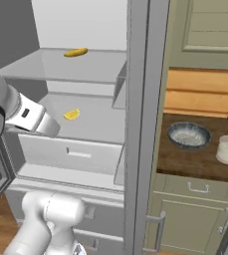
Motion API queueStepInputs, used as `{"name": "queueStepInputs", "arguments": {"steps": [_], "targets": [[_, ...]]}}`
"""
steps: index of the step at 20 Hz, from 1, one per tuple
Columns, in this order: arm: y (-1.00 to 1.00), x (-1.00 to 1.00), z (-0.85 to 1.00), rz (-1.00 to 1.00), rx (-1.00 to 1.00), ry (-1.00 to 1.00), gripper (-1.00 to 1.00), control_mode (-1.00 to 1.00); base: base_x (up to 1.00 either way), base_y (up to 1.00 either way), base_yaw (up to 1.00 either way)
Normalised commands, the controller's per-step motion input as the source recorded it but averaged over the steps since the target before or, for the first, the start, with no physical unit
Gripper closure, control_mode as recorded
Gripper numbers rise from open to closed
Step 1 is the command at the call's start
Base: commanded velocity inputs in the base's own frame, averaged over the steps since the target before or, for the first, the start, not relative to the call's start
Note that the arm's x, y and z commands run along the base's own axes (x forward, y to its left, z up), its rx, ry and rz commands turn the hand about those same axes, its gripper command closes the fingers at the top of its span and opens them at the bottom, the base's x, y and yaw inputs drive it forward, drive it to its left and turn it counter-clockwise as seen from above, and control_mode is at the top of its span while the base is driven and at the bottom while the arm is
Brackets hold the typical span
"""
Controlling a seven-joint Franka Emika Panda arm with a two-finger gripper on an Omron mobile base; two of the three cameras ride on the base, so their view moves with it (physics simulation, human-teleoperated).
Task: Grab a lemon wedge from the fridge and one ice cube from the ice bowl, and put them in the glass of lemonade.
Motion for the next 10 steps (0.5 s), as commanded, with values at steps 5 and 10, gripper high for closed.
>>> {"name": "queueStepInputs", "arguments": {"steps": [5,10], "targets": [[0.0,0.0,0.0,0.0,0.0,0.0,-1.0,1.0,0.6,0.0,0.0],[0.09,0.01,-0.19,0.0,0.0,0.01,-1.0,-1.0,0.0,0.0,0.0]]}}
